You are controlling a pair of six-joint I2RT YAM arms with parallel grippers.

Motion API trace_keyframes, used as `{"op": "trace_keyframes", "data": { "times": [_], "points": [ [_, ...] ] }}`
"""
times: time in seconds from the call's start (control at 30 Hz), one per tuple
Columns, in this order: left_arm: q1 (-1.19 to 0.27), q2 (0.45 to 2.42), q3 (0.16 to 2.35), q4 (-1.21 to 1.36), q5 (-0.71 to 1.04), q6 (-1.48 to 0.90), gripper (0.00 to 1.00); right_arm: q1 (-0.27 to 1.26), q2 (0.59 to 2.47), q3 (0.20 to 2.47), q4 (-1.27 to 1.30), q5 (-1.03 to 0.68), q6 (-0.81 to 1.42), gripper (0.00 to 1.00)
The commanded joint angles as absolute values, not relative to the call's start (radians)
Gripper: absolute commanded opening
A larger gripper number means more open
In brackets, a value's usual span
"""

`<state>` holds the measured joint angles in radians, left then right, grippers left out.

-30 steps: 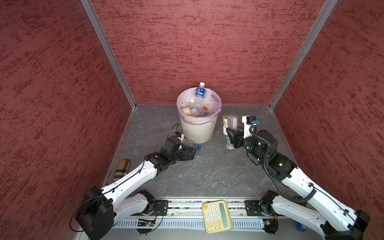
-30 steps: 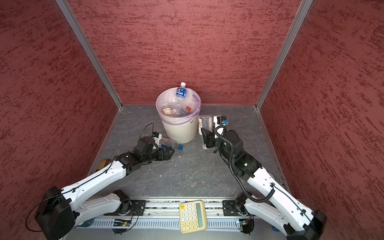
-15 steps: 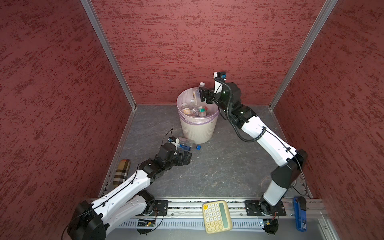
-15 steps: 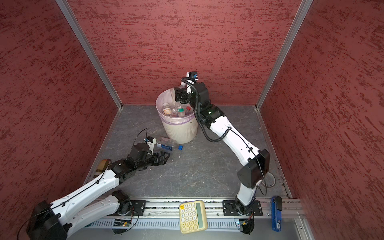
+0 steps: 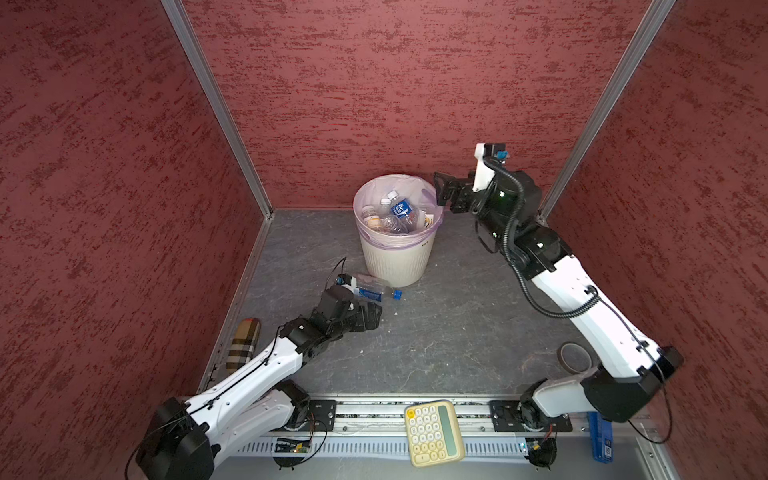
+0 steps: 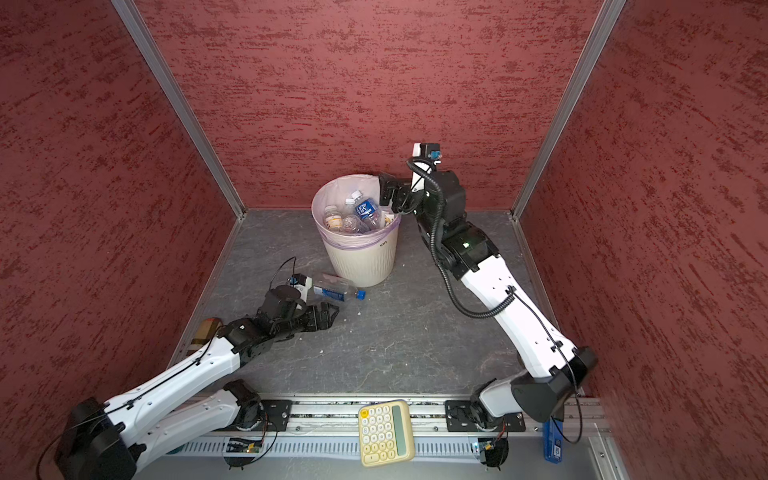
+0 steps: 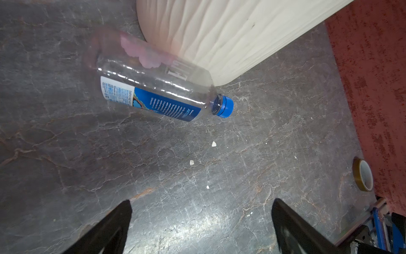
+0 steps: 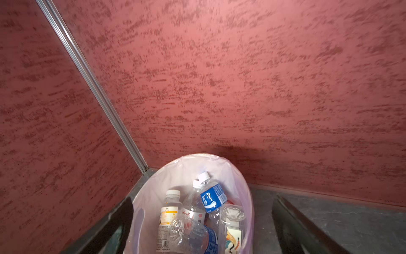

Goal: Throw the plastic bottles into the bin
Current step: 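Raise the green-ringed bottle over the bin and open the right gripper, then lower the left gripper onto the blue-capped bottle while the right gripper withdraws from the bin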

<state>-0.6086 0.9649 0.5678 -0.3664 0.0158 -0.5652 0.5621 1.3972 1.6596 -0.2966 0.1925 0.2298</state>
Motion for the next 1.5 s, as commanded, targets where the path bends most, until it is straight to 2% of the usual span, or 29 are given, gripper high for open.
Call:
{"op": "trace_keyframes", "data": {
  "times": [0.0,0.6,0.93,1.17,1.47],
  "points": [
    [-0.601,1.004,0.607,-0.345,-0.011,-0.612,1.0,0.563,1.368,1.577,-0.334,0.241,0.245,0.99],
    [-0.518,1.263,0.723,-0.283,0.006,-0.813,0.99,0.533,1.117,1.132,-0.334,0.23,0.339,0.99],
    [-0.399,1.348,0.664,-0.102,0.126,-0.936,0.99,0.515,1.062,0.912,-0.252,0.073,0.444,0.99],
    [-0.347,1.425,0.685,-0.045,0.205,-1.005,0.99,0.514,1.049,0.853,-0.244,0.064,0.471,0.99],
    [-0.322,1.48,0.736,-0.036,0.215,-1.067,0.99,0.512,1.048,0.832,-0.235,0.064,0.47,0.99]
  ]
}}
